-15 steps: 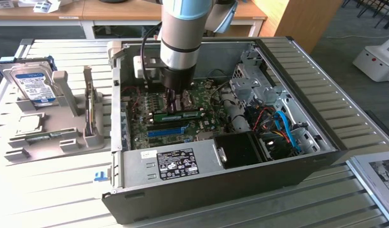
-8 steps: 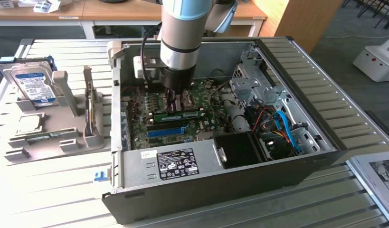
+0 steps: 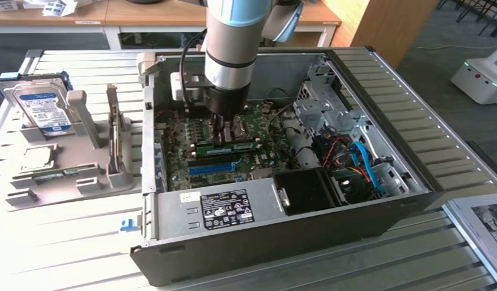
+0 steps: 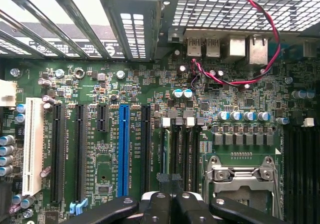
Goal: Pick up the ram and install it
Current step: 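Press down the ram until it locks into place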
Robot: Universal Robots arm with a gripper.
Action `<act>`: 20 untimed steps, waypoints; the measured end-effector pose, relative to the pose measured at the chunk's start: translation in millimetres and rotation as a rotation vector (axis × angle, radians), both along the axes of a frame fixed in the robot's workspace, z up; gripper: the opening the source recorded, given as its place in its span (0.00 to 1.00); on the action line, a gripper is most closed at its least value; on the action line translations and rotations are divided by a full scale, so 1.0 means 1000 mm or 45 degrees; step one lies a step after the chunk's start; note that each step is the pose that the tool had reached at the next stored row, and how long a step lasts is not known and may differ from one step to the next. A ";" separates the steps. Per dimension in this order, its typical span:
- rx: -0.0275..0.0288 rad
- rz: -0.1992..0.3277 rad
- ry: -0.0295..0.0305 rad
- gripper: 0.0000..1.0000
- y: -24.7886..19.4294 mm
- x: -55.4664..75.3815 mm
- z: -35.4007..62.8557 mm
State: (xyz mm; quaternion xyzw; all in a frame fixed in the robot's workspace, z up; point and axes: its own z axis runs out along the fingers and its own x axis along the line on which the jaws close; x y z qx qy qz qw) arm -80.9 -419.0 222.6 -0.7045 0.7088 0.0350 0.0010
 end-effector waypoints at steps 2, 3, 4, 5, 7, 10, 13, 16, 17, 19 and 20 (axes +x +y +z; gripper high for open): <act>0.0002 0.000 -0.0002 0.10 0.0000 0.000 -0.0001; 0.0003 0.000 -0.0002 0.10 0.0000 0.000 -0.0001; 0.0003 0.000 -0.0002 0.10 0.0000 0.000 -0.0001; 0.0002 0.000 -0.0002 0.10 0.0000 0.000 -0.0003; 0.0003 0.000 -0.0002 0.10 0.0000 0.000 -0.0008; 0.0001 0.000 -0.0001 0.10 0.0000 0.000 -0.0009; 0.0003 0.000 -0.0002 0.10 0.0000 0.000 -0.0010; 0.0004 0.000 -0.0003 0.10 0.0000 0.000 -0.0010; 0.0004 0.000 -0.0003 0.10 0.0000 0.000 -0.0010; 0.0003 0.000 -0.0003 0.10 0.0000 0.000 -0.0010; 0.0004 0.000 -0.0003 0.10 0.0000 0.000 -0.0009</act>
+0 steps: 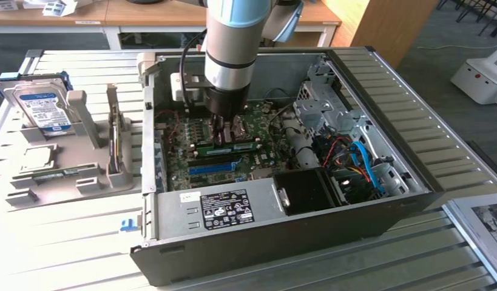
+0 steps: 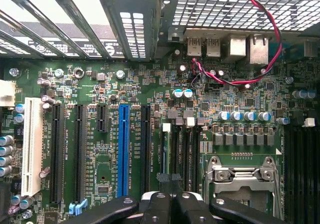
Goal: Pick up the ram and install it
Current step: 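Press down the ram until it locks into place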
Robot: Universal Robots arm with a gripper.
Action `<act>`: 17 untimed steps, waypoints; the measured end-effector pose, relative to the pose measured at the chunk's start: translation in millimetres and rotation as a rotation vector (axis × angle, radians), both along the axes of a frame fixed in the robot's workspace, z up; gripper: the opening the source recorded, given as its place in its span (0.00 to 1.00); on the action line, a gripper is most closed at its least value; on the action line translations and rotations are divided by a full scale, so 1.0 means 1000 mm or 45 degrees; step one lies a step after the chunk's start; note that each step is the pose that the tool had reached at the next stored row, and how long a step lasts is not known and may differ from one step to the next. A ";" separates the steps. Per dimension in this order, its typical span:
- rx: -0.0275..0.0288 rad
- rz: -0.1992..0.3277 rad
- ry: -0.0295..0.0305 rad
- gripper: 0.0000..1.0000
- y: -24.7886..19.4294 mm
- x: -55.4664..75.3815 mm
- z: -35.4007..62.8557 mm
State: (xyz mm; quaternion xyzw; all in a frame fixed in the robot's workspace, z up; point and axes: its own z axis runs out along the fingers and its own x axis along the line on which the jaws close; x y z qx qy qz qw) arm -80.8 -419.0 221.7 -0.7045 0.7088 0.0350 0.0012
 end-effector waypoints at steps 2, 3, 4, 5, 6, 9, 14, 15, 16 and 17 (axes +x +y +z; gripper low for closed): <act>0.0017 0.000 -0.0017 0.10 0.0002 0.000 0.0012; 0.0012 0.000 -0.0008 0.10 0.0001 0.000 0.0027; 0.0000 0.000 0.0001 0.10 0.0000 0.000 0.0046; 0.0001 0.000 0.0000 0.10 0.0000 0.000 0.0061; 0.0001 0.000 0.0000 0.10 0.0000 0.000 0.0076; -0.0001 0.000 0.0000 0.10 0.0000 0.000 0.0129; -0.0002 0.000 0.0001 0.10 0.0000 0.000 0.0257; -0.0001 0.000 0.0001 0.10 0.0000 0.000 0.0281; -0.0001 0.000 0.0001 0.10 0.0000 0.000 0.0305; -0.0002 0.000 0.0001 0.10 0.0000 0.000 0.0329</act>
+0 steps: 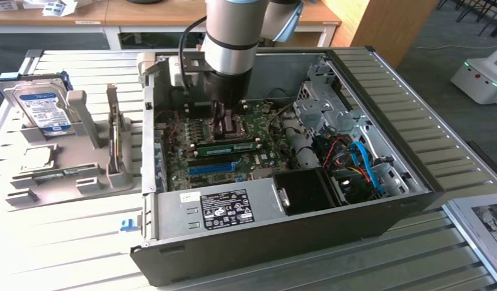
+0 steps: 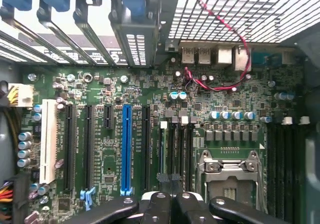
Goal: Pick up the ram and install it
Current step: 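Press down the ram until it locks into place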
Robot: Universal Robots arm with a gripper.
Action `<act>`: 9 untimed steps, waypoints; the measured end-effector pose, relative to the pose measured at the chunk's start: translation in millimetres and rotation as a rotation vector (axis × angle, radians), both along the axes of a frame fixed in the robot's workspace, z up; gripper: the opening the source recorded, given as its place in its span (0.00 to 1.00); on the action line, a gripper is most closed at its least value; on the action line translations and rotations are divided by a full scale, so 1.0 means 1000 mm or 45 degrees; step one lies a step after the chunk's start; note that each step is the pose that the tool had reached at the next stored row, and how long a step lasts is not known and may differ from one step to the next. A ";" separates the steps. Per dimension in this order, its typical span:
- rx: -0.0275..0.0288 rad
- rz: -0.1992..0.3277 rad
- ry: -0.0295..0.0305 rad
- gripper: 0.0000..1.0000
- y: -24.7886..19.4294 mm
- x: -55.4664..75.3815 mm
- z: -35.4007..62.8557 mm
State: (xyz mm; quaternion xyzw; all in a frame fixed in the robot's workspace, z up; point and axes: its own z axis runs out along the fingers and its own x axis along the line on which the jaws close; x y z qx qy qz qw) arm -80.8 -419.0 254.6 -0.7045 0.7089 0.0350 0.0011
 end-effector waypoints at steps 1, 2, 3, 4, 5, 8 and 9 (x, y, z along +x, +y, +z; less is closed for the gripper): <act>0.0000 0.000 0.0000 0.10 0.0000 0.000 0.0024; 0.0002 0.000 -0.0002 0.10 0.0000 0.000 0.0049; 0.0002 0.000 -0.0001 0.10 0.0000 0.000 0.0074; 0.0000 0.000 0.0000 0.10 0.0000 0.000 0.0099; 0.0000 0.000 0.0000 0.10 0.0000 0.000 0.0123; 0.0000 0.000 -0.0001 0.10 0.0000 0.000 0.0200; 0.0001 0.000 0.0000 0.10 0.0000 0.000 0.0227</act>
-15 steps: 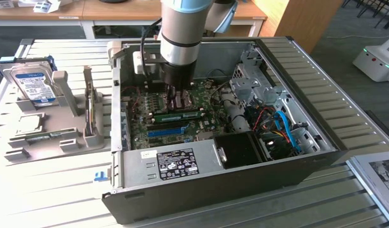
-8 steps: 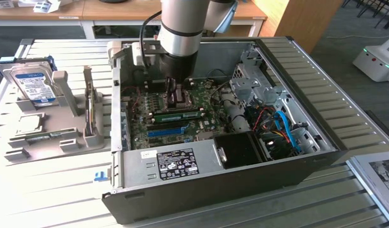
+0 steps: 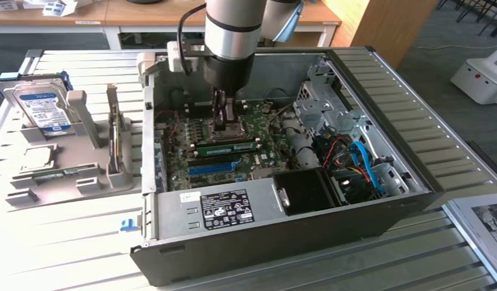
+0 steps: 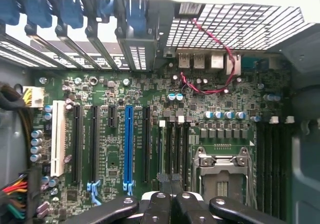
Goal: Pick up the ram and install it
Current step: 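Press down the ram until it locks into place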
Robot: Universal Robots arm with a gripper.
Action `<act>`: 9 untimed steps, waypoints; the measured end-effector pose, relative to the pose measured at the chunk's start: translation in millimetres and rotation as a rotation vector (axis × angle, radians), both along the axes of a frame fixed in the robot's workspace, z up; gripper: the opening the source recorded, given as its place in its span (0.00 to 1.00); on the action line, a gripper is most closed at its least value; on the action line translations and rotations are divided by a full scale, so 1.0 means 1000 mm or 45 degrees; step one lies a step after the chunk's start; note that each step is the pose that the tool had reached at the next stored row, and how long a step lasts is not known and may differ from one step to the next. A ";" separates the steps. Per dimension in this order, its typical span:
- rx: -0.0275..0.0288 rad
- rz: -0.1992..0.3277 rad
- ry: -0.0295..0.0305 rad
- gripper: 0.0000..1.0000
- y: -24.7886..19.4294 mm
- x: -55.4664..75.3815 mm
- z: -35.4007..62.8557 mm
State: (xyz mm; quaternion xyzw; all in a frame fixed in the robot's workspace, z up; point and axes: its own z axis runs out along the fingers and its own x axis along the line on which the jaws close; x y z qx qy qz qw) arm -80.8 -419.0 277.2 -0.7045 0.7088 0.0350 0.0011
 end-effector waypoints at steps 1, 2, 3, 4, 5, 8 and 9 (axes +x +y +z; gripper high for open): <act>0.0001 0.000 -0.0001 0.10 0.0000 0.000 0.0025; -0.0001 0.000 0.0000 0.10 0.0000 0.000 0.0050; -0.0002 0.000 0.0000 0.10 0.0000 0.000 0.0075; -0.0002 0.000 0.0000 0.10 0.0000 0.000 0.0099; -0.0002 0.000 0.0000 0.10 0.0000 0.000 0.0123; -0.0006 0.000 0.0000 0.10 0.0000 0.000 0.0186; -0.0005 0.000 0.0000 0.10 0.0000 0.000 0.0206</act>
